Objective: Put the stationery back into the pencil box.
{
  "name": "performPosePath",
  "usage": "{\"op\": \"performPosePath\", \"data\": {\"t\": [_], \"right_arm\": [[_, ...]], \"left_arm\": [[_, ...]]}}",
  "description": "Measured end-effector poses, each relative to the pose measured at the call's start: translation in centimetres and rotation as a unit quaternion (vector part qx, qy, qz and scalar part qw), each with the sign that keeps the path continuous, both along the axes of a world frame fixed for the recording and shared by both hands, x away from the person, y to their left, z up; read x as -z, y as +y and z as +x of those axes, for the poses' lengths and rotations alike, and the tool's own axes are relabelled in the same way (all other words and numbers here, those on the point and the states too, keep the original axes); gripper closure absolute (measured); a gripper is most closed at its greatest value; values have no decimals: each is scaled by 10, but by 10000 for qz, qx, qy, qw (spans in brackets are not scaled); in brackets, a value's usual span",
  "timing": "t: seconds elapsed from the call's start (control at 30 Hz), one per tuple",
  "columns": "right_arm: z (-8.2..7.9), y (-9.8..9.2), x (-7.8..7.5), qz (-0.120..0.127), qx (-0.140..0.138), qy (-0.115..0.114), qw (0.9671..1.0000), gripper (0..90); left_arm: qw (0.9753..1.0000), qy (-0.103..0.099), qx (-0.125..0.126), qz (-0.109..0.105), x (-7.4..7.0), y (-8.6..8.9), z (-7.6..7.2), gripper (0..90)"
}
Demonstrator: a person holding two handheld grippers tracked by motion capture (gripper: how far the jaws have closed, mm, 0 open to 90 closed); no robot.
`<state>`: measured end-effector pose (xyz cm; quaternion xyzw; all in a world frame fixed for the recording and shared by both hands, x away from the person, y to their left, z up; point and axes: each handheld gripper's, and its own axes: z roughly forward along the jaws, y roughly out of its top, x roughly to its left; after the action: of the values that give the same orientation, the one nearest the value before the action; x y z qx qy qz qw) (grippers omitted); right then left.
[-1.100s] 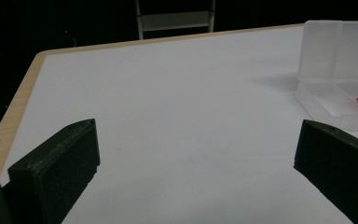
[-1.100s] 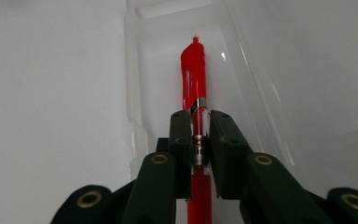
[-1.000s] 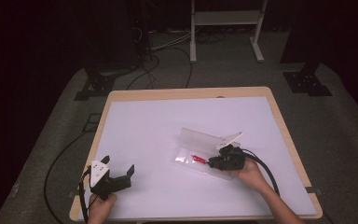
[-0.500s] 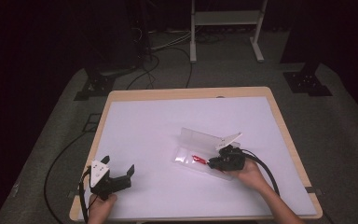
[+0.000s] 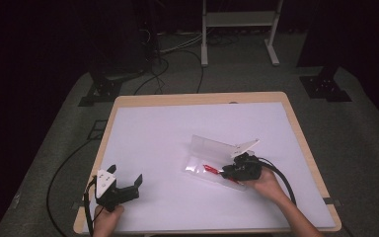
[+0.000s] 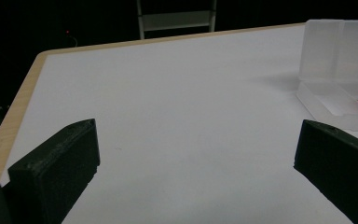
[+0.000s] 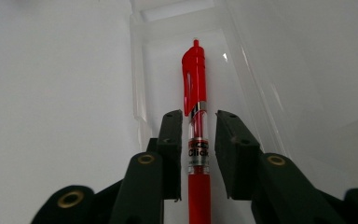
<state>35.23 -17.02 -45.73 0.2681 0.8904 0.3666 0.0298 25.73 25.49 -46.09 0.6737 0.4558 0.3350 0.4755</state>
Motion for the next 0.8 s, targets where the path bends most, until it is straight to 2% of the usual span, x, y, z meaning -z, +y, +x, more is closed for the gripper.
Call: {"op": "performPosePath", "data": {"t": [0.37, 0.8], "right_arm": [[-4, -8, -11, 273, -9, -19, 9996, 613], [-12, -15, -21, 304, -69, -56, 9995, 571]], "left_arm": [[10000, 3, 21, -10, 0, 0, 0, 0], [10000, 3, 43, 16, 0, 0, 0, 0]]}}
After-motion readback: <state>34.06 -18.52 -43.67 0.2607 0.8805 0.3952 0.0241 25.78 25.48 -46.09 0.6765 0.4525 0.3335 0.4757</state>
